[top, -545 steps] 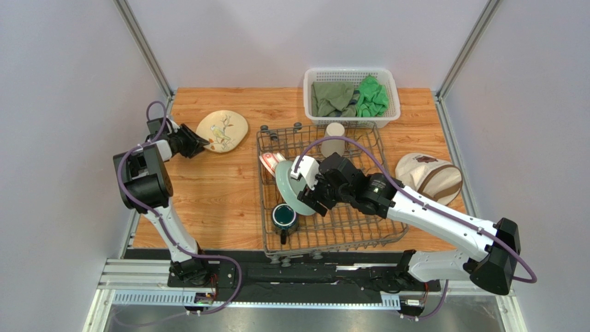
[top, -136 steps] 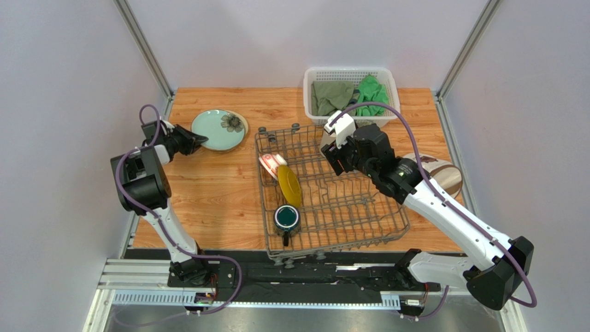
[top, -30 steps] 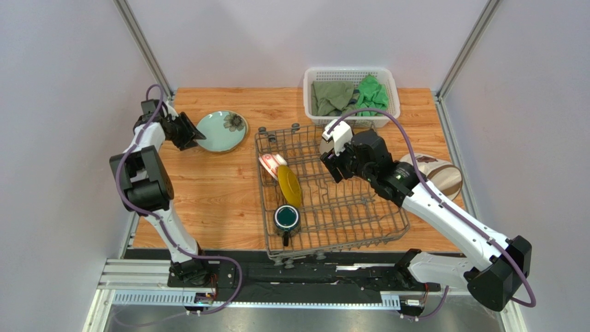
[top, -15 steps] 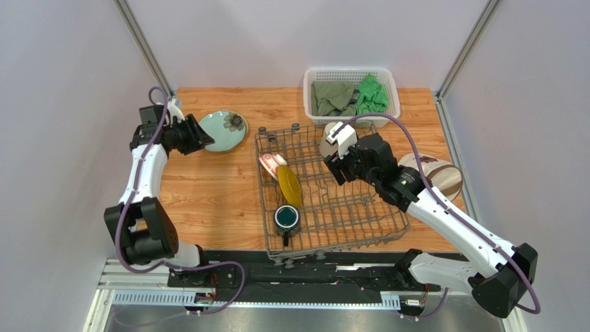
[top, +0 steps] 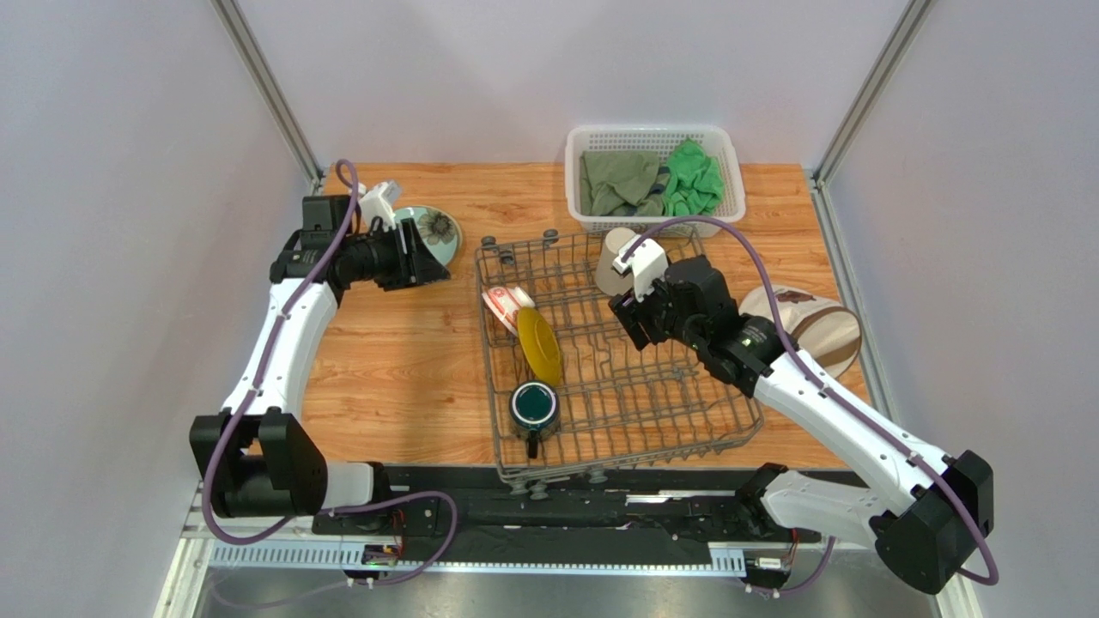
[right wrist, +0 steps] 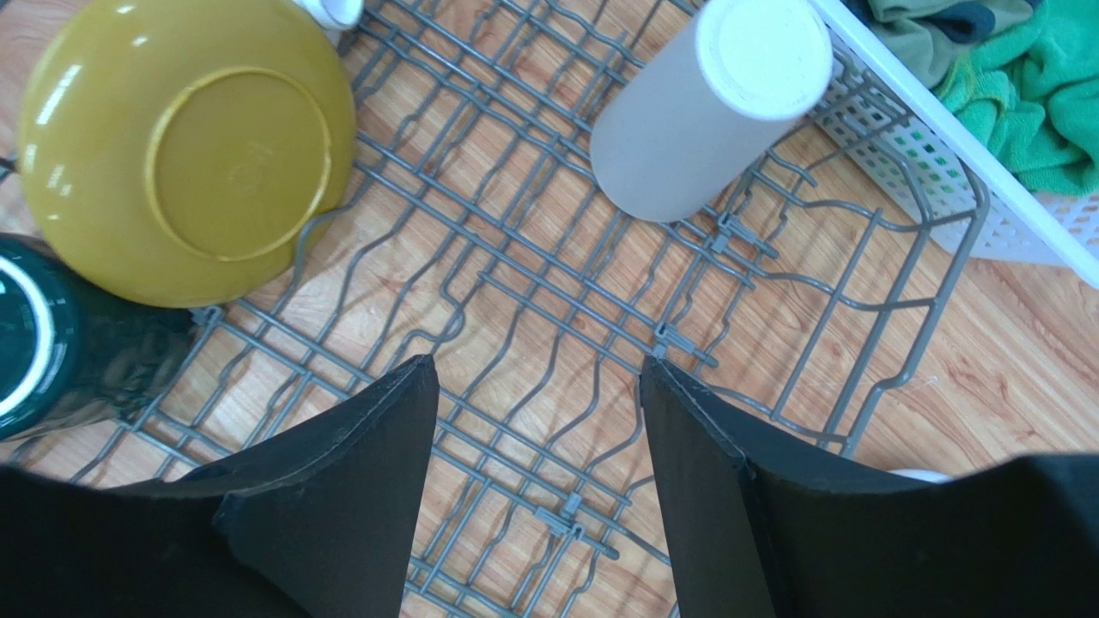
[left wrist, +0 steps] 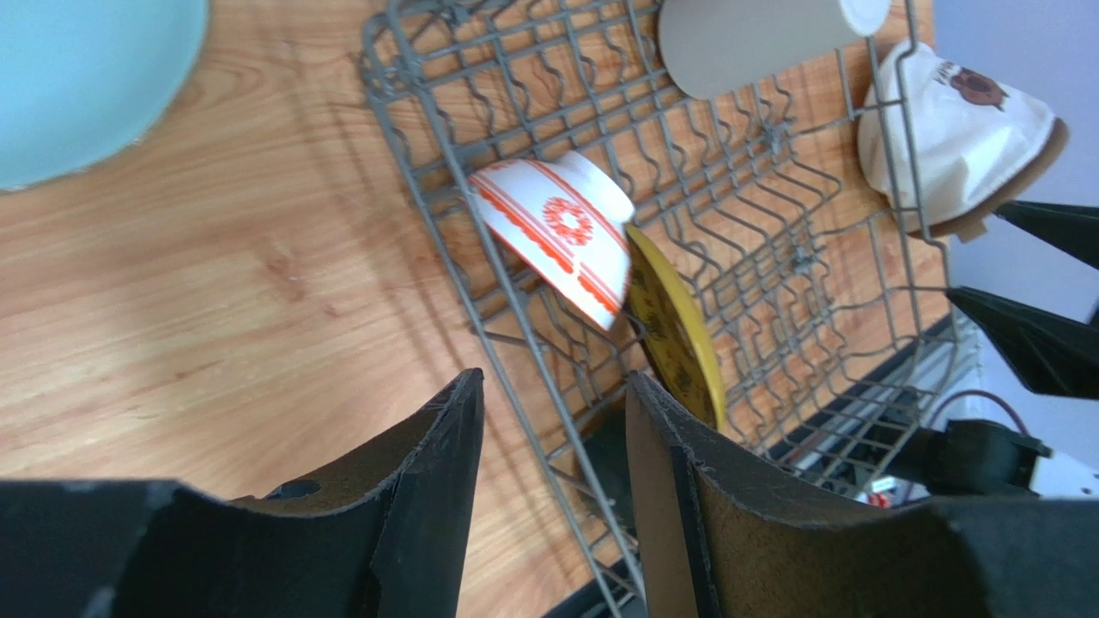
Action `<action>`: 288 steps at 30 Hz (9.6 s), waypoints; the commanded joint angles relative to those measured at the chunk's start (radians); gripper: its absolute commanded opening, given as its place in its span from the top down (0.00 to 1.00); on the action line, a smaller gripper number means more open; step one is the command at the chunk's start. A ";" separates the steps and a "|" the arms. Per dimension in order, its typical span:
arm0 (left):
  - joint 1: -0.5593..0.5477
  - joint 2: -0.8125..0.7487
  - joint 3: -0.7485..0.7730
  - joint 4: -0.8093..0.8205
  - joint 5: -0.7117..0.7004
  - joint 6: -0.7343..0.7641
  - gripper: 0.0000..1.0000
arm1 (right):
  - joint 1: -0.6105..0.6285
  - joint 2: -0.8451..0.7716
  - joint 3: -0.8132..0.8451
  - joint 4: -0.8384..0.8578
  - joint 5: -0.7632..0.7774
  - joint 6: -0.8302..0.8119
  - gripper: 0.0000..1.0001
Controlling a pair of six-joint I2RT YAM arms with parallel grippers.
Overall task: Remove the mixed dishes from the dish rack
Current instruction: Place the plate at the center of the board, then pick up the plate from the dish rack, then place the plate at the center of the board, then pick up the bowl from the dish rack.
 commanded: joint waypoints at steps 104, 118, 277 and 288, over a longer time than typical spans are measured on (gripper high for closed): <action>-0.431 0.022 0.231 -0.082 0.094 -0.013 1.00 | -0.282 -0.074 -0.096 0.096 -0.164 -0.032 0.39; -0.393 -0.106 0.342 -0.133 -0.560 0.368 1.00 | -0.280 -0.080 -0.082 0.073 -0.216 -0.028 0.39; -0.267 -0.019 -0.018 0.119 -0.720 0.590 0.06 | 0.238 0.657 0.349 0.311 -0.015 0.135 0.01; -0.260 -0.041 -0.038 0.139 -0.725 0.597 0.06 | 0.243 0.800 0.438 0.316 0.072 0.096 0.01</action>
